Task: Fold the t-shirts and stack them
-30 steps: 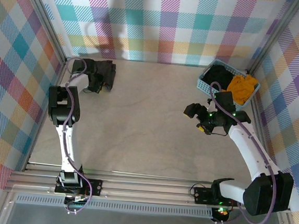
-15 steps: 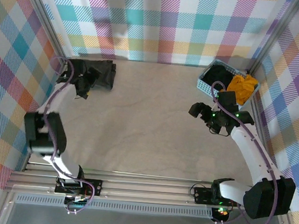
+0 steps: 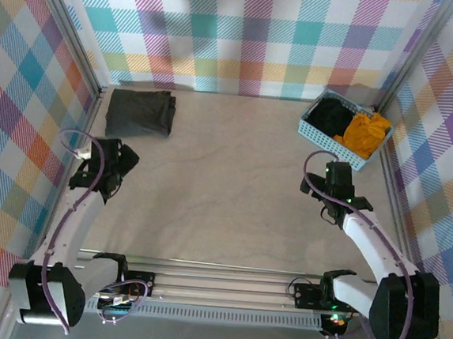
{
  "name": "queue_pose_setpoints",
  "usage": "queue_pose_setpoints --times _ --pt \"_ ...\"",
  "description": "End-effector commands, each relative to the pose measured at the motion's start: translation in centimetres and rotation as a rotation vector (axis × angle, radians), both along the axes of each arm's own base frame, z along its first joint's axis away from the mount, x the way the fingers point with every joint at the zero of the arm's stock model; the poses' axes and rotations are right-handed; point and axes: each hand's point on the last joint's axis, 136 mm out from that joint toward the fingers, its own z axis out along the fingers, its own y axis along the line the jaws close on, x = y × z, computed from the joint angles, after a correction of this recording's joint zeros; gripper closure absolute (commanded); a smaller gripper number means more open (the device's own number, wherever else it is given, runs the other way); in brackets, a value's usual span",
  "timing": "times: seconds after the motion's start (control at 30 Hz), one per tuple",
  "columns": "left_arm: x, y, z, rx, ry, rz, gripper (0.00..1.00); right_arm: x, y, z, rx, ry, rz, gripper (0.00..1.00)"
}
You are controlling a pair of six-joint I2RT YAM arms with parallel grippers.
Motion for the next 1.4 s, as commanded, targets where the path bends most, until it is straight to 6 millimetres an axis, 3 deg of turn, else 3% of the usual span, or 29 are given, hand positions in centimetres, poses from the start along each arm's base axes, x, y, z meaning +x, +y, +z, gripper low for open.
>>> queue_pose_setpoints --times 0.0,0.17,0.3,0.5,0.6,0.73,0.87,0.97,1.37 --pt "0.8 0.1 -1.6 0.225 0.040 -0.188 0.00 2.7 -1.6 0.8 -0.125 -0.117 0.005 0.00" --pt "2.0 0.5 -3.6 0.295 -0.077 -0.193 0.00 3.9 -1.7 -2.1 -0.171 -0.128 0.041 0.00" --pt "3.9 0.0 -6.2 0.322 -0.111 -0.243 0.00 6.0 -1.2 -1.8 -0.178 -0.207 0.119 0.00" --pt "7.9 -1.1 -5.6 0.400 -0.225 -0.343 0.00 8.8 -2.6 -1.0 -0.114 -0.298 0.099 0.00" --pt "9.4 -2.0 -6.3 0.379 -0.262 -0.377 0.00 9.4 -2.5 -1.5 -0.074 -0.323 0.110 0.00" --pt "9.2 -4.0 -7.1 0.452 -0.303 -0.443 0.00 8.9 -1.2 -1.3 -0.058 -0.379 0.185 0.00" --pt "9.1 -3.0 -7.4 0.482 -0.277 -0.366 0.00 7.6 -0.7 -1.3 -0.070 -0.509 0.215 0.00" --pt "9.2 -3.2 -7.7 0.478 -0.258 -0.379 0.00 8.5 -0.6 -1.9 -0.060 -0.439 0.224 0.00" --pt "9.2 -3.2 -7.7 0.479 -0.257 -0.382 0.00 8.3 -0.5 -1.8 -0.060 -0.437 0.230 0.00"
